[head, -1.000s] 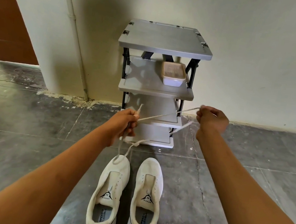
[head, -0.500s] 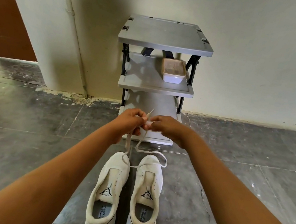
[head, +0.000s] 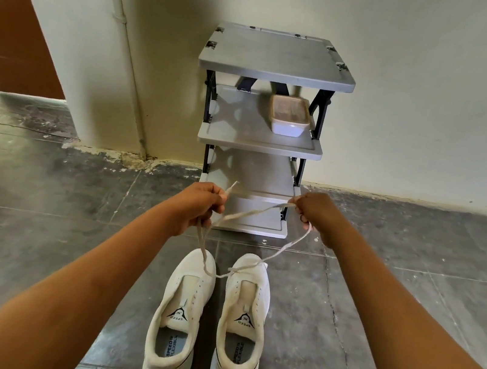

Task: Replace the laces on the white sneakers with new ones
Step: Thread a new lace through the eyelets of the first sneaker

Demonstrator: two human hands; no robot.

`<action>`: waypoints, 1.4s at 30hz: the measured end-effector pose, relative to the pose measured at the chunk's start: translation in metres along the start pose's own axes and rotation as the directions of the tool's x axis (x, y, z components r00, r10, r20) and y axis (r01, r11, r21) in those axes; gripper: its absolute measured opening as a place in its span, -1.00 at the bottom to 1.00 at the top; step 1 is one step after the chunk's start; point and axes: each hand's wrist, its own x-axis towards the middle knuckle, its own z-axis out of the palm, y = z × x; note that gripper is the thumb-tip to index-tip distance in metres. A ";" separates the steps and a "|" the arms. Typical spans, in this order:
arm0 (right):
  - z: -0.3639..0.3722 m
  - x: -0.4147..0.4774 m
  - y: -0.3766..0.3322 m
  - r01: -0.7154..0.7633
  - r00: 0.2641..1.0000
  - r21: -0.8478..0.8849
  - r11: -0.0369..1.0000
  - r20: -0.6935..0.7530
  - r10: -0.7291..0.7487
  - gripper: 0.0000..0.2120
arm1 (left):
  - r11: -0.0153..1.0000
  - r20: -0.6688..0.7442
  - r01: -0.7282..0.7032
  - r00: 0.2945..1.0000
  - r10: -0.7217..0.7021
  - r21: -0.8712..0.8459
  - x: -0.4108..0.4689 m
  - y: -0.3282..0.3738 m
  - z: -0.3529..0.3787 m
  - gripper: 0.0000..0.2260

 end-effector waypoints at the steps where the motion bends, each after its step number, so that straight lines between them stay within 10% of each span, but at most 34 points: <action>1: 0.001 0.000 0.000 -0.003 1.000 -0.030 1.000 0.024 0.004 -0.79 | 1.000 -0.001 -0.003 1.000 0.003 0.001 0.000 0.000 0.001 -0.87; 10: 0.009 -0.009 -0.008 0.096 0.989 0.093 0.991 0.100 -0.105 -0.88 | 0.999 -0.184 0.012 0.983 -0.021 -0.048 0.002 -0.009 0.012 -0.84; 19: 0.024 -0.011 -0.014 0.051 0.953 0.204 0.978 0.282 -0.109 -0.81 | 0.884 0.047 0.214 0.976 -0.214 -0.415 -0.002 0.000 0.033 -0.74; 25: 0.028 -0.014 -0.012 0.001 0.874 0.037 0.999 0.485 -0.019 -0.85 | 0.831 -0.122 0.065 0.980 -0.158 -0.553 0.002 0.010 0.033 -0.89; 31: 0.030 -0.013 -0.009 -0.036 0.863 -0.065 0.997 0.502 0.064 -0.91 | 0.925 -0.182 -0.161 0.978 0.103 -0.344 0.000 0.010 0.036 -0.87; 42: 0.039 -0.006 -0.016 -0.008 0.990 0.439 0.899 0.127 -0.053 -0.87 | 0.947 -0.023 -0.317 0.948 0.319 0.060 -0.005 0.007 0.039 -0.91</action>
